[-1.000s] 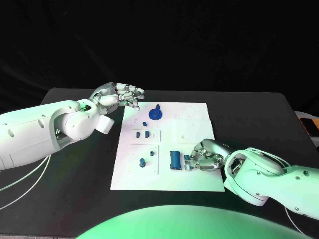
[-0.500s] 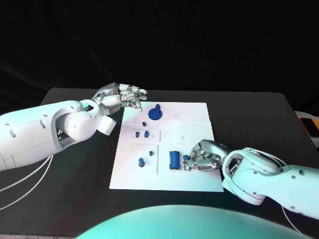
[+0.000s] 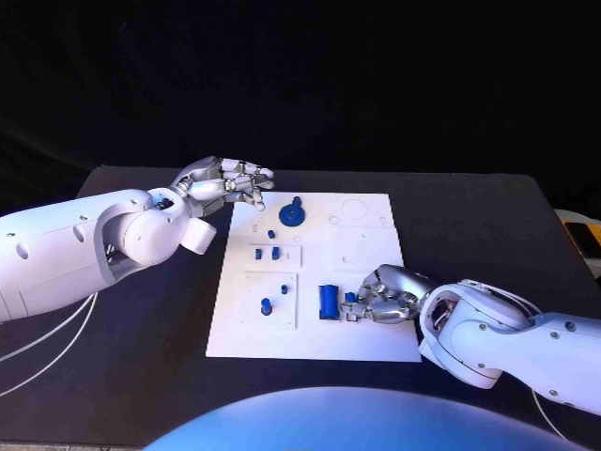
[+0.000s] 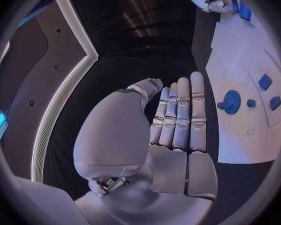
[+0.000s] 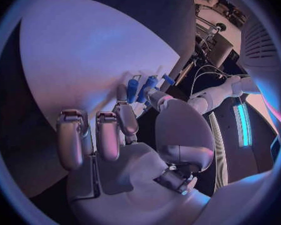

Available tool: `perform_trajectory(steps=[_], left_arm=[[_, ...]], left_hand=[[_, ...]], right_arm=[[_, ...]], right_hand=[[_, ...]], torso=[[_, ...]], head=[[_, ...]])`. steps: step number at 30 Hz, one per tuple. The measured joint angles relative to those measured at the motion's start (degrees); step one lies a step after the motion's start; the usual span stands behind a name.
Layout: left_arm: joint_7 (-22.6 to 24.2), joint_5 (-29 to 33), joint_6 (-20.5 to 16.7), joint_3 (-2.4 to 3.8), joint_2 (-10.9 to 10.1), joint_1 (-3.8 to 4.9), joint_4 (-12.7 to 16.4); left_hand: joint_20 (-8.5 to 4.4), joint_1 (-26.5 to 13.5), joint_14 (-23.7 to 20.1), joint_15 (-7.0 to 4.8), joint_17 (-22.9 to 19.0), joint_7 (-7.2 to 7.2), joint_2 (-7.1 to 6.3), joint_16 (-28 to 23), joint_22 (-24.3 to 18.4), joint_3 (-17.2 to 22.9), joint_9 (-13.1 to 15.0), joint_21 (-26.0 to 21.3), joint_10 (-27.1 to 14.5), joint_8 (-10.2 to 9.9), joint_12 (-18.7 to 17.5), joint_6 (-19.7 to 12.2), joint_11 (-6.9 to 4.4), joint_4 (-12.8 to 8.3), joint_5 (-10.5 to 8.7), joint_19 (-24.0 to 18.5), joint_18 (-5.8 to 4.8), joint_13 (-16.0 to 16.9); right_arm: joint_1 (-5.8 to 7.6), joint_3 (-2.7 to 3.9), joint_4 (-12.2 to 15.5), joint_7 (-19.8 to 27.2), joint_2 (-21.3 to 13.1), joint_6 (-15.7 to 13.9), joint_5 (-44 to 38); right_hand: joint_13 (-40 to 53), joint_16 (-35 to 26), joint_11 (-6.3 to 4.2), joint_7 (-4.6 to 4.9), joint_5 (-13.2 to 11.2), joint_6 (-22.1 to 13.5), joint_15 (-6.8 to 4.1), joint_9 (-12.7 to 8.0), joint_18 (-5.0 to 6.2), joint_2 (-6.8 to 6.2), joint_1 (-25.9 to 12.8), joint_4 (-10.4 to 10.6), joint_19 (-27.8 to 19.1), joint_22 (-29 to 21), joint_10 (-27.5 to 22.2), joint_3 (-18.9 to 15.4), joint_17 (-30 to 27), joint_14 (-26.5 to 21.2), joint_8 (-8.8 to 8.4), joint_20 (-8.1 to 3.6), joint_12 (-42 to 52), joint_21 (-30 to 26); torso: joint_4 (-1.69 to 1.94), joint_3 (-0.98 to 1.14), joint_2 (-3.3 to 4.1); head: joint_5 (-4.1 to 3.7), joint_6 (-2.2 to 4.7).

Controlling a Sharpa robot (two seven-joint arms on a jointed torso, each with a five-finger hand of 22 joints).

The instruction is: Assemble the parts on the task board

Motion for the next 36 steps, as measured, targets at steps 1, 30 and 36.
perform_trajectory(steps=[1, 30, 36], left_arm=[[0.0, 0.0, 0.0, 0.0, 0.0, 0.0, 0.0], [-0.1, 0.0, 0.1, -0.04, -0.1, -0.02, -0.6], [1.0, 0.3, -0.4, -0.6, -0.7, -0.01, -1.0]], left_hand=[[0.0, 0.0, 0.0, 0.0, 0.0, 0.0, 0.0, 0.0, 0.0, 0.0, 0.0, 0.0, 0.0, 0.0, 0.0, 0.0, 0.0, 0.0, 0.0, 0.0, 0.0, 0.0], [0.0, 0.0, 0.0, 0.0, 0.1, 0.0, 0.0, 0.0, 0.0, 0.0, 0.0, 0.0, 0.0, 0.0, 0.0, 0.0, 0.0, 0.0, 0.0, 0.0, 0.0, 0.0], [0.41, -1.3, -0.8, 0.27, 0.1, -0.18, -0.2, -0.3, -0.5, -1.0, 0.1, -1.1, 0.0, -0.5, 0.0, -0.2, -0.02, 1.4, 0.0, -0.9, 0.0, 0.3]], right_arm=[[-0.01, 0.0, 0.0, 0.1, -0.1, 0.0, 0.0], [0.15, 0.02, 0.9, 2.7, -2.9, -2.5, -0.6], [1.66, 0.03, -2.0, 12.9, -3.3, -6.6, 8.1]], right_hand=[[0.0, 0.0, 0.0, 0.0, 0.4, 0.0, 0.0, 0.0, 0.0, -0.13, -0.1, 0.2, 0.0, 0.0, 0.0, -0.5, 0.0, 0.0, 0.0, 0.0, 0.0, 0.0], [-0.9, -0.3, 0.33, 0.35, 6.1, -0.6, 0.0, 0.0, 0.0, 0.62, 3.8, 0.1, 0.0, 0.0, -0.3, -4.2, 0.0, 0.0, -0.32, 0.01, -1.6, -1.8], [-11.4, -6.8, 1.71, 1.98, 6.9, -4.5, 0.91, -0.6, 2.72, 2.52, 11.5, -2.9, -0.1, 0.0, -9.6, -3.4, -0.6, 0.0, -2.28, 0.77, -15.3, -18.3]], torso=[[0.0, 0.01, 0.0], [0.03, -0.03, -0.1], [-0.04, -0.27, -0.6]], head=[[0.0, 0.0], [-0.21, 0.0], [-0.52, 0.0]])
